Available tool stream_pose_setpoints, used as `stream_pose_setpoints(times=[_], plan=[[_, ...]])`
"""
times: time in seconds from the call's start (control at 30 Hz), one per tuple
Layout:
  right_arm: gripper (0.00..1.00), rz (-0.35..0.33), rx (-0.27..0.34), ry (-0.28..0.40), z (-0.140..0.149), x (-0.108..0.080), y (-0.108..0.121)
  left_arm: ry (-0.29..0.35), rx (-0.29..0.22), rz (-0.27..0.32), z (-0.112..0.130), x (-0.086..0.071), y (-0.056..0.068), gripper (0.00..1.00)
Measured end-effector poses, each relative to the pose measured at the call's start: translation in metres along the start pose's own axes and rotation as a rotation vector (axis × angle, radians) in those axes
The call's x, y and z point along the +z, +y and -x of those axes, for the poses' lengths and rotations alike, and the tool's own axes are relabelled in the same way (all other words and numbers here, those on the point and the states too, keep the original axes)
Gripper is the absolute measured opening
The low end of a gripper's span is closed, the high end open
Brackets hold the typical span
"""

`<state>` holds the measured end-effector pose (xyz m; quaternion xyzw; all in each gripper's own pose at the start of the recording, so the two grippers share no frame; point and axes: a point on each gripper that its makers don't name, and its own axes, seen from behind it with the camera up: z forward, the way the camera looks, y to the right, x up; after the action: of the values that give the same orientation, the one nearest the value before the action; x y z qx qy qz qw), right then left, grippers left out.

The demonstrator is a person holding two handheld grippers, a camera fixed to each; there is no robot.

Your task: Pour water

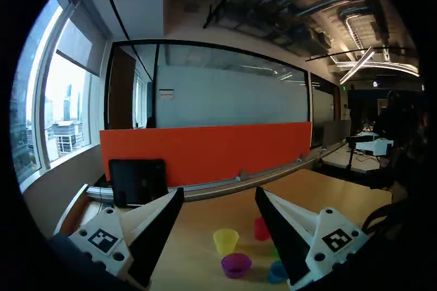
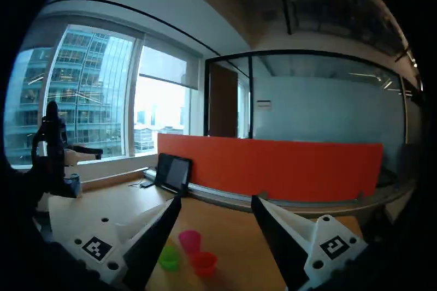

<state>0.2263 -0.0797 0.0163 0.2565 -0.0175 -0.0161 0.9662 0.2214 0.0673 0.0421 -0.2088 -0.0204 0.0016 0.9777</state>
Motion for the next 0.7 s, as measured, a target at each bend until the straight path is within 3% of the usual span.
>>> stream_pose_setpoints(times=[0.37,0.7], plan=[[0.99,-0.136,-0.011,-0.03,-0.002,0.005,-0.031,-0.008,0.006,0.142,-0.001,-0.004,0.035,0.97],[0.99,-0.2,-0.033,-0.091,0.017,0.008,-0.045,-0.041,0.019,0.208,0.018,-0.006,0.053,0.97]])
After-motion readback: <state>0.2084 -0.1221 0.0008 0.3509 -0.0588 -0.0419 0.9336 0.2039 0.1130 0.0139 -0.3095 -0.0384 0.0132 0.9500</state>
